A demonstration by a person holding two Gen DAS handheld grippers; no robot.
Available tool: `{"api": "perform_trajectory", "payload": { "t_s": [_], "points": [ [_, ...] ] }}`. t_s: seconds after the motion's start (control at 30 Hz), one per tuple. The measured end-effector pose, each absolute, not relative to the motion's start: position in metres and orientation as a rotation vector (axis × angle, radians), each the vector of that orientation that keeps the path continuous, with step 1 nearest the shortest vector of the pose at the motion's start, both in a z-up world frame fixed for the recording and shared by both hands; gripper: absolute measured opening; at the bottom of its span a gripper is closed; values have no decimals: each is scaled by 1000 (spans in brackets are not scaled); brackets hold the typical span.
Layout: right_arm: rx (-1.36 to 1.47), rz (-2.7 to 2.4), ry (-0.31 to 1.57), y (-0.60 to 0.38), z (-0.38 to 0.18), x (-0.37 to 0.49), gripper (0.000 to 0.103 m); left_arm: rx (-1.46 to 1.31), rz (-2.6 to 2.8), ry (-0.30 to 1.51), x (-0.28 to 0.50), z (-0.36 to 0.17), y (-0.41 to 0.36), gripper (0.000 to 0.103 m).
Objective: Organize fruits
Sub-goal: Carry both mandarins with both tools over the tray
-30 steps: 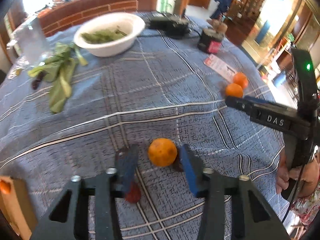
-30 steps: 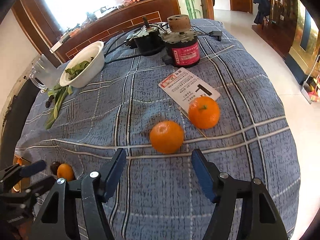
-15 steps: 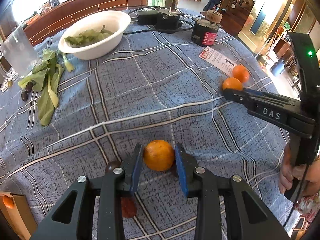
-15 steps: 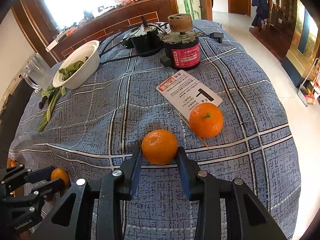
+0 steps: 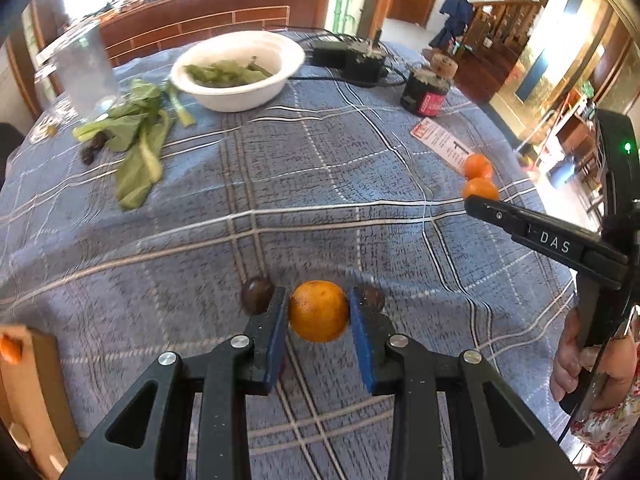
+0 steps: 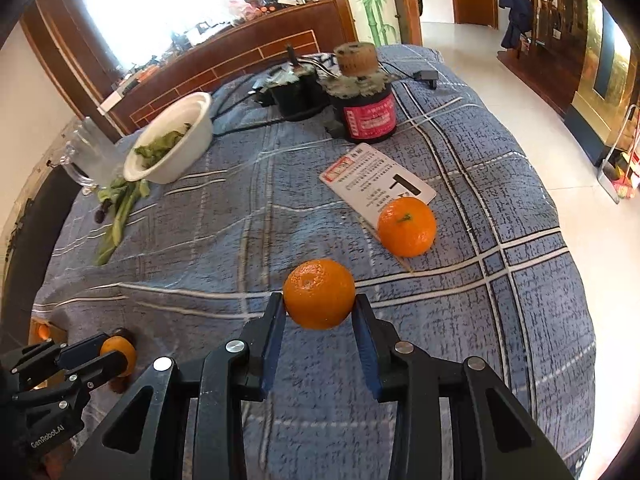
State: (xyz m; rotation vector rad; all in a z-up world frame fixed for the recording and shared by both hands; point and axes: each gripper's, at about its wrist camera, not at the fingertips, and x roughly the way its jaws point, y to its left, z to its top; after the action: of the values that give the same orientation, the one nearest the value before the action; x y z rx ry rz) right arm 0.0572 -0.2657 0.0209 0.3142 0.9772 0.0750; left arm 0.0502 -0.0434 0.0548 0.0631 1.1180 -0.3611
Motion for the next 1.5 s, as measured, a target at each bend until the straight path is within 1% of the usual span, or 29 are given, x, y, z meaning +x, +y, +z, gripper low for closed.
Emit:
{"api": "perform_trajectory", "payload": {
  "t_s": [0.13,0.33,0.6,0.87,1.0,1.27,1.5],
  "points": [
    [320,105,973,-255,30,44,36,-9,-326,1099,30,68,-21,29],
    [286,149,964,-221,46,18,37,-47,-249,1049,0,90,21,29],
    [248,248,966,-155,69,-12,37,-146,-110,1008,-47,111,113,30],
    [140,399,971,-46,93,-39,37,-226,78,1028,-93,103,225,30],
    [101,487,985,12,96,-50,37,-245,178,1049,-110,92,275,30],
    [-2,668,1072,127,76,-88,38,-263,199,1084,-110,72,318,30],
    [-96,703,1127,175,51,-109,38,-268,158,1115,-99,59,324,30]
  ]
}}
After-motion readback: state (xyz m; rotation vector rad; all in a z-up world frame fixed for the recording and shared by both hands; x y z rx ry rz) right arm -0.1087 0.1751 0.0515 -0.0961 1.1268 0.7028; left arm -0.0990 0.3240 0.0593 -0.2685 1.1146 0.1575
